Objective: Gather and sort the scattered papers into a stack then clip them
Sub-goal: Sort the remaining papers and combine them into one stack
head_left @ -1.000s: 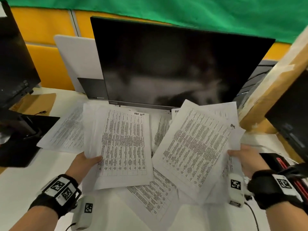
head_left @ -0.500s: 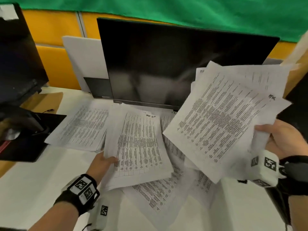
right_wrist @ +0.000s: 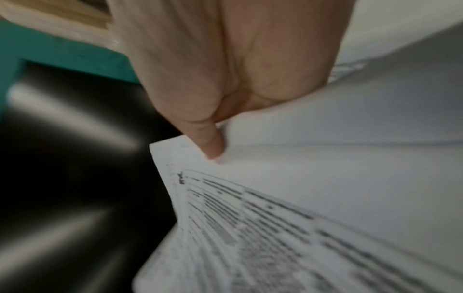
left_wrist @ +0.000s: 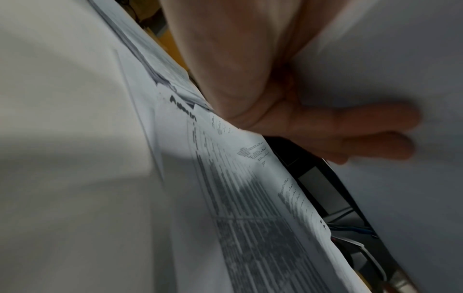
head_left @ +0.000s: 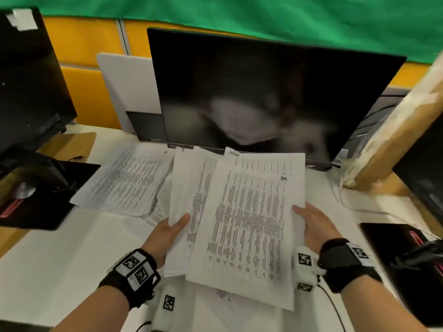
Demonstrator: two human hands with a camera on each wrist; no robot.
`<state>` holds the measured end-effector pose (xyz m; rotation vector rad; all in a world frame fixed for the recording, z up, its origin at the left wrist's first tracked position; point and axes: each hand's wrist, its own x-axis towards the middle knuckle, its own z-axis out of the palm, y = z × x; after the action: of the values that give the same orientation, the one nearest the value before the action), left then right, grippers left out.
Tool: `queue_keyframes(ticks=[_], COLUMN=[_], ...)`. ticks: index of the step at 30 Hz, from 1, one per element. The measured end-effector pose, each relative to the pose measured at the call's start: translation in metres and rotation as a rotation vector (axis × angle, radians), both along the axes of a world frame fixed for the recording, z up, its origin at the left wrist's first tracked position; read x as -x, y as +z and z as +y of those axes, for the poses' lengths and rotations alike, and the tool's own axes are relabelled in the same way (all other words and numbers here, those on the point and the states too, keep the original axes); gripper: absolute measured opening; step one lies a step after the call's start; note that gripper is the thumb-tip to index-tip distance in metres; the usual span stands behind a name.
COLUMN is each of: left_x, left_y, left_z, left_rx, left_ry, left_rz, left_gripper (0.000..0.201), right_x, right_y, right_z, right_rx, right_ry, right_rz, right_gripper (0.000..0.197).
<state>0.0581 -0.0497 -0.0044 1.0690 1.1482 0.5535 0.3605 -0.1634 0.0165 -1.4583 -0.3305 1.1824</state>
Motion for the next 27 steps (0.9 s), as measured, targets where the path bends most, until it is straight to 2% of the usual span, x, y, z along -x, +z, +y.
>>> queue_keyframes(ticks=[2,4,7,9,11,14,17,19,21,23,25,27], left_x=[-0.002,-0.004,-0.007,-0.009,-0.009,-0.001,0.014,0.025,0.035,0.042,0.047,0.054], left_y=[-0.005,-0.010,-0.013,-0.012,-0.012,-0.006,0.000,0.002,0.002,0.004,0.006,0.009], left_z=[-0.003,-0.004,-0.007,-0.009,-0.008,-0.003,0.004,0.008,0.013,0.017,0.021,0.024], left_rx=[0.038,0.105,0.151,0.082,-0.007,-0.106,-0.176,-0.197,-0.185,-0.158,-0.145,-0.152], left_ry=[-0.037,-0.103,-0.253,-0.248,-0.170,-0.093,-0.016,0.031,0.072,0.114,0.137,0.138], left_rz=[-0.066,-0.086,-0.061,0.005,0.089,0.177,0.213,0.223,0.226,0.236,0.248,0.264], left_gripper=[0.092,0.104,0.091,0.066,0.039,0.032,0.030,0.030,0.029,0.033,0.040,0.040], right_x=[0.015,0.030,0.045,0.050,0.051,0.048,0.032,0.026,0.026,0.026,0.021,0.012], right_y=[-0.011,-0.015,-0.022,-0.026,-0.028,-0.026,-0.033,-0.040,-0.048,-0.055,-0.058,-0.054], right_z=[0.001,0.002,0.009,0.016,0.024,0.031,0.035,0.035,0.037,0.040,0.041,0.037], right_rx=[-0.039,-0.059,-0.022,0.011,0.030,0.126,0.413,0.563,0.651,0.667,0.651,0.595], right_ry=[0.039,0.137,0.199,0.167,0.162,0.172,0.082,0.058,0.098,0.099,0.064,0.036], right_rz=[0.101,0.096,0.021,-0.031,-0.099,-0.337,-0.715,-0.777,-0.724,-0.709,-0.793,-0.855], right_gripper=[0.032,0.033,0.042,0.040,0.038,0.038,0.060,0.081,0.089,0.072,0.042,0.023])
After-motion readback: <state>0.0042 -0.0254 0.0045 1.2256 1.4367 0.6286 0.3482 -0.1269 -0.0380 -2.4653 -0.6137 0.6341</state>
